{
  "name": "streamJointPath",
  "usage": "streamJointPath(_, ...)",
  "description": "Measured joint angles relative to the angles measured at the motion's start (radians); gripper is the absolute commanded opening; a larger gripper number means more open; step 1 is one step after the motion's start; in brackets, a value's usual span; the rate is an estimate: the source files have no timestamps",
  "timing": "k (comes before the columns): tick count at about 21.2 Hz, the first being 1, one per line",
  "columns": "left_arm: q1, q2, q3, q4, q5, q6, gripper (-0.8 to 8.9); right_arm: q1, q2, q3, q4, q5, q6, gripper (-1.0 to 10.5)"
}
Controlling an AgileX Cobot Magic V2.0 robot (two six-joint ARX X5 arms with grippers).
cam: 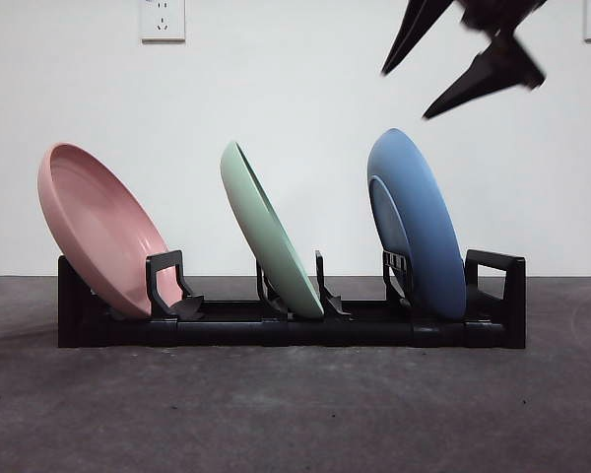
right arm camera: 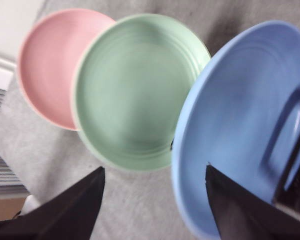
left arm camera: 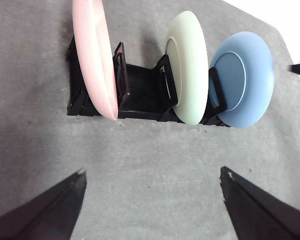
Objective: Place the plate
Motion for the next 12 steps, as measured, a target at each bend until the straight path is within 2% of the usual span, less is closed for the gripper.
streamJointPath(4, 0.0, 0.0, 0.0, 0.0, 0.0, 0.0, 4.28, 0.032, 0.057, 0.001, 0.026, 0.041, -0.002, 3.0)
streamJointPath(6, 0.0, 0.0, 0.0, 0.0, 0.0, 0.0, 4.28, 0.042, 0.077, 0.001, 0.047, 0.044, -0.003, 2.2)
streamJointPath(9, 0.0, 0.0, 0.0, 0.0, 0.0, 0.0, 4.28, 0.054, 0.099, 0.001, 0.053, 0.056, -0.003, 0.5)
streamJointPath(12, 0.0, 0.0, 0.0, 0.0, 0.0, 0.0, 4.28, 0.058, 0.099, 0.001, 0.053, 0.07, -0.003, 0.1)
